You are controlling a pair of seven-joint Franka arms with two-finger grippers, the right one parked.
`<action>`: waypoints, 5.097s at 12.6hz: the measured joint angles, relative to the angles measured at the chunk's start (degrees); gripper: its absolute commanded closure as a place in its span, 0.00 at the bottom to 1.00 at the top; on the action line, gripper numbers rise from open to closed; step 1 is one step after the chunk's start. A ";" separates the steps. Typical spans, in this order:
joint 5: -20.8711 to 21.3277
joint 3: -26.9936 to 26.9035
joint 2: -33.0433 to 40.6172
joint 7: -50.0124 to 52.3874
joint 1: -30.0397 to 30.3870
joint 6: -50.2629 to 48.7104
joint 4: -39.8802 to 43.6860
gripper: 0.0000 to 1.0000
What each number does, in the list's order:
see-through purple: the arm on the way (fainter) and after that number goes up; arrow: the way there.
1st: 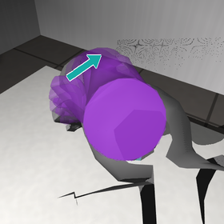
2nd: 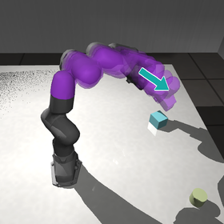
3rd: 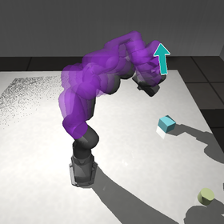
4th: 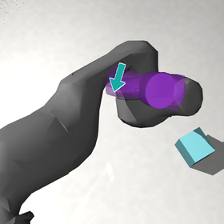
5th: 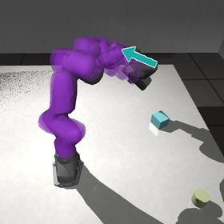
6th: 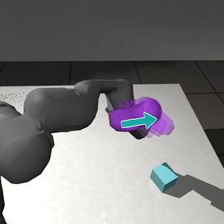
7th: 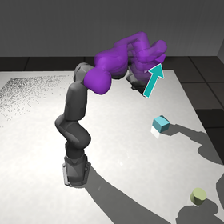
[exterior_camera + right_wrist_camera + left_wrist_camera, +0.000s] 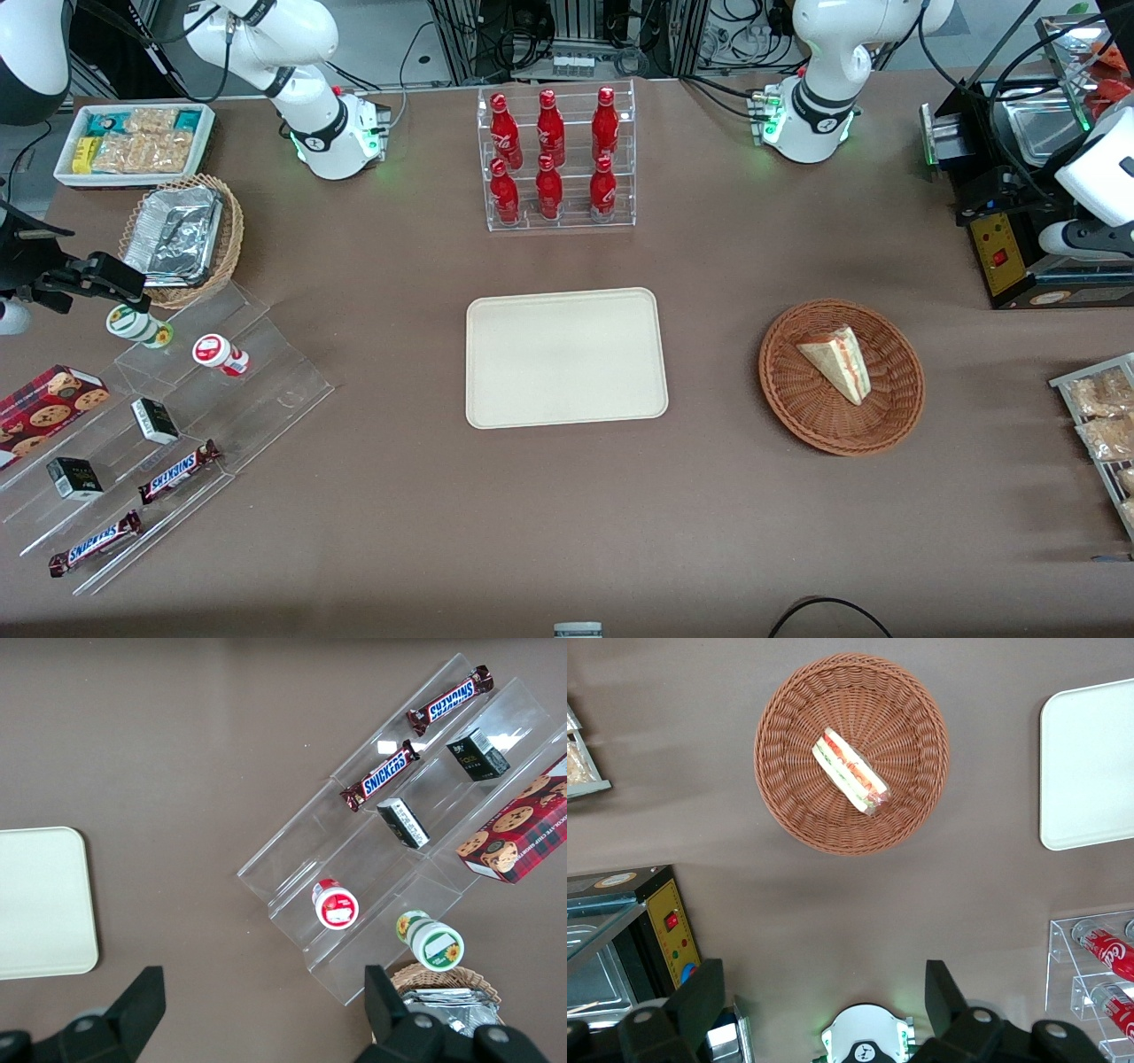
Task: Place sandwich from basket to tray
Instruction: 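Move the open left gripper down over the wrapped sandwich in the basket, then close the left gripper on the sandwich's upright edge and lift it, then carry the sandwich with the left gripper over the cream tray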
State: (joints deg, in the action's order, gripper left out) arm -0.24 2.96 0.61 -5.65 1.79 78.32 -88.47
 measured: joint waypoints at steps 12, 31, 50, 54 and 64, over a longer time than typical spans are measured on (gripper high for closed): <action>0.00 1.43 -1.55 0.68 -0.03 20.14 -17.54 0.00; 0.01 5.24 -6.82 47.69 -0.12 52.90 -36.99 0.00; 3.31 5.10 -14.51 47.74 0.06 60.06 -40.07 1.00; 7.30 6.89 -12.48 42.39 0.02 52.99 -36.67 1.00; 6.48 28.33 -22.03 39.93 -1.00 39.80 -17.67 1.00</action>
State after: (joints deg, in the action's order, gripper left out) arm 6.24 31.29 -21.43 34.28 0.79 118.12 -106.14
